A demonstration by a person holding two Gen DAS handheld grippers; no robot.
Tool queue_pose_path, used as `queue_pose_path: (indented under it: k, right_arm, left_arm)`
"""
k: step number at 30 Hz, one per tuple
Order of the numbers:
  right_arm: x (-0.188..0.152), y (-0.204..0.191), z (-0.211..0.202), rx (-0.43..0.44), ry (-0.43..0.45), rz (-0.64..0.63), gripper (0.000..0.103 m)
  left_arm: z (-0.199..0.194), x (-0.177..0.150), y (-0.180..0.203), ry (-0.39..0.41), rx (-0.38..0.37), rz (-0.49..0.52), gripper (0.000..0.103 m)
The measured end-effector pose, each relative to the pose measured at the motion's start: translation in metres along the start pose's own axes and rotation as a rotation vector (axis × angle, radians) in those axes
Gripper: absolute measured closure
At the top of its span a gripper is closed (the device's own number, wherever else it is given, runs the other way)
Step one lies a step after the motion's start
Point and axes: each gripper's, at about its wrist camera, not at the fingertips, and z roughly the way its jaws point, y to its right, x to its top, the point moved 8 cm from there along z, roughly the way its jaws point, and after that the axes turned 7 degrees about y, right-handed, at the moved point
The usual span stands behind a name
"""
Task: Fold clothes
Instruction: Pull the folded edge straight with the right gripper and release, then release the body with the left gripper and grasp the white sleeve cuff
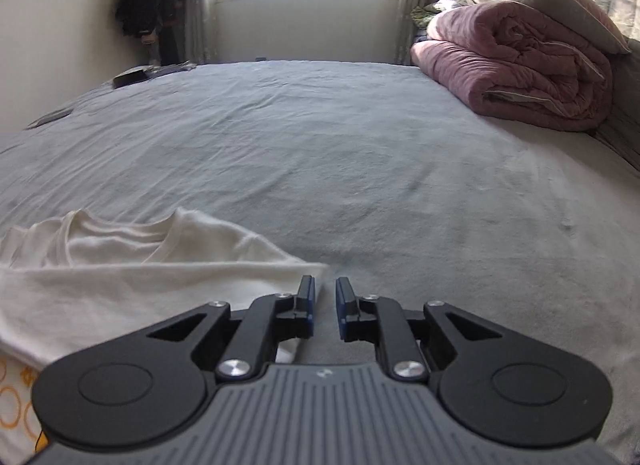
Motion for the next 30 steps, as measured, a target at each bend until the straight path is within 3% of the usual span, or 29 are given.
queue_pose_path:
  k: [3,10,15,17,19,23,25,27,30]
  right_arm:
    - [-0.019,-0.03,-0.008,0.038,-0.054,-0.135,0.087]
    - [-0.029,-0.032,-0.008,-0.055,-0.055,-0.147,0.086]
    - [-0.035,-0.035,-0.007,-0.082,-0.053,-0.182,0.082]
    - [-0.035,-0.035,-0.008,-0.092,-0.058,-0.179,0.08]
    - [-0.035,-0.033,-0.011,-0.101,-0.06,-0.173,0.076]
    - [-0.034,-0.029,-0.025,-0.104,-0.045,-0.128,0.074]
    - [-0.034,-0.027,-0.034,-0.095,-0.041,-0.095,0.074]
    - [-0.035,-0.026,-0.045,-0.077,-0.042,-0.049,0.074]
    - [-0.037,-0.024,-0.061,-0.049,-0.043,0.019,0.074]
  left_arm:
    - [0.0,0.004,-0.001,0.024,-0.007,-0.025,0.099]
    - [0.004,0.004,-0.006,0.026,-0.008,-0.056,0.099]
    - [0.017,-0.012,-0.009,-0.073,0.044,0.035,0.096]
    - [0.016,-0.009,-0.011,-0.08,0.05,0.016,0.095]
    - [0.011,0.0,-0.017,-0.066,0.075,-0.005,0.091]
    - [0.0,0.018,-0.035,-0.028,0.117,-0.064,0.092]
    - [-0.007,0.024,-0.035,-0.012,0.101,-0.089,0.092]
    - [-0.013,0.025,-0.021,-0.005,0.035,-0.085,0.092]
    - [-0.016,0.012,0.013,-0.029,-0.054,-0.005,0.092]
